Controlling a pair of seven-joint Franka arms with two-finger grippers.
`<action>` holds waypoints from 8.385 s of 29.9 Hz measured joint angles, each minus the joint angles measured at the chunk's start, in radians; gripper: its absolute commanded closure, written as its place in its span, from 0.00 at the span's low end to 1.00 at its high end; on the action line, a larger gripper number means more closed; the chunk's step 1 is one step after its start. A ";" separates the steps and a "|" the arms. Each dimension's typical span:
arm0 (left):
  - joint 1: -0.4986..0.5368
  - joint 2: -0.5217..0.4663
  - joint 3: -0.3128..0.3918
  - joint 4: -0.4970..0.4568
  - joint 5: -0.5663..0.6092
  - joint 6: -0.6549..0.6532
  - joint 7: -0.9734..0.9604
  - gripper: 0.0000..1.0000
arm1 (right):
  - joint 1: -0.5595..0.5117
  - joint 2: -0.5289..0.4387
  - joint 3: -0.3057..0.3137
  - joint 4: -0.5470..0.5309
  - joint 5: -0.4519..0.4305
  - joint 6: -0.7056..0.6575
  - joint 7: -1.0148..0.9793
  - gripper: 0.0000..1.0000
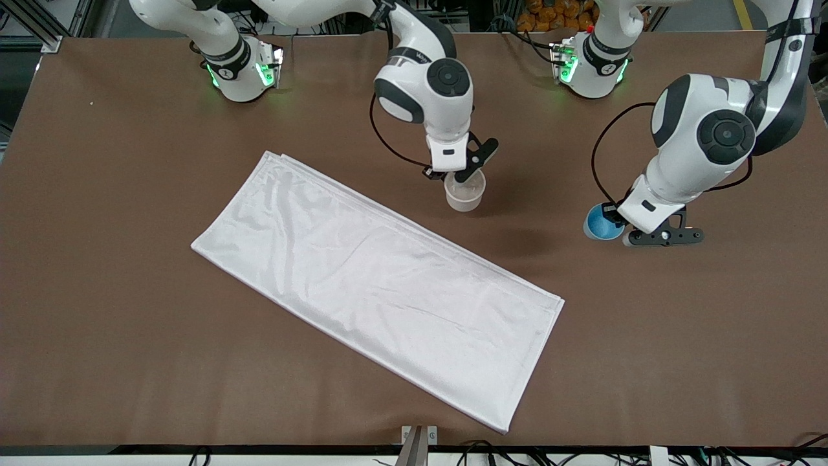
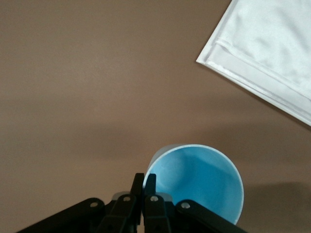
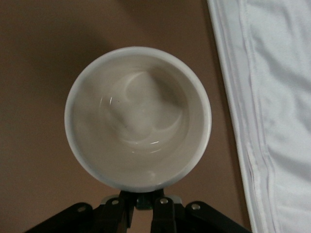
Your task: Place blue cup into white mug on table
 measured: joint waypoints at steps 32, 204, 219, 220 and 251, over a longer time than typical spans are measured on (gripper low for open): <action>0.022 0.000 -0.004 0.000 0.000 0.001 0.024 1.00 | 0.017 0.096 0.000 0.000 -0.157 0.081 0.003 0.00; 0.040 -0.158 0.078 0.121 -0.038 -0.232 0.271 0.00 | -0.880 -0.636 -0.101 -0.075 0.138 -0.466 -0.220 0.00; 0.016 -0.192 0.095 0.378 -0.078 -0.532 0.295 0.00 | -0.879 -0.637 -0.103 -0.075 0.138 -0.470 -0.217 0.00; 0.014 -0.192 0.093 0.379 -0.078 -0.534 0.296 0.00 | -0.879 -0.637 -0.103 -0.075 0.138 -0.472 -0.216 0.00; 0.010 -0.155 0.082 0.380 -0.078 -0.538 0.353 0.00 | -0.879 -0.632 -0.107 -0.092 0.138 -0.532 -0.200 0.00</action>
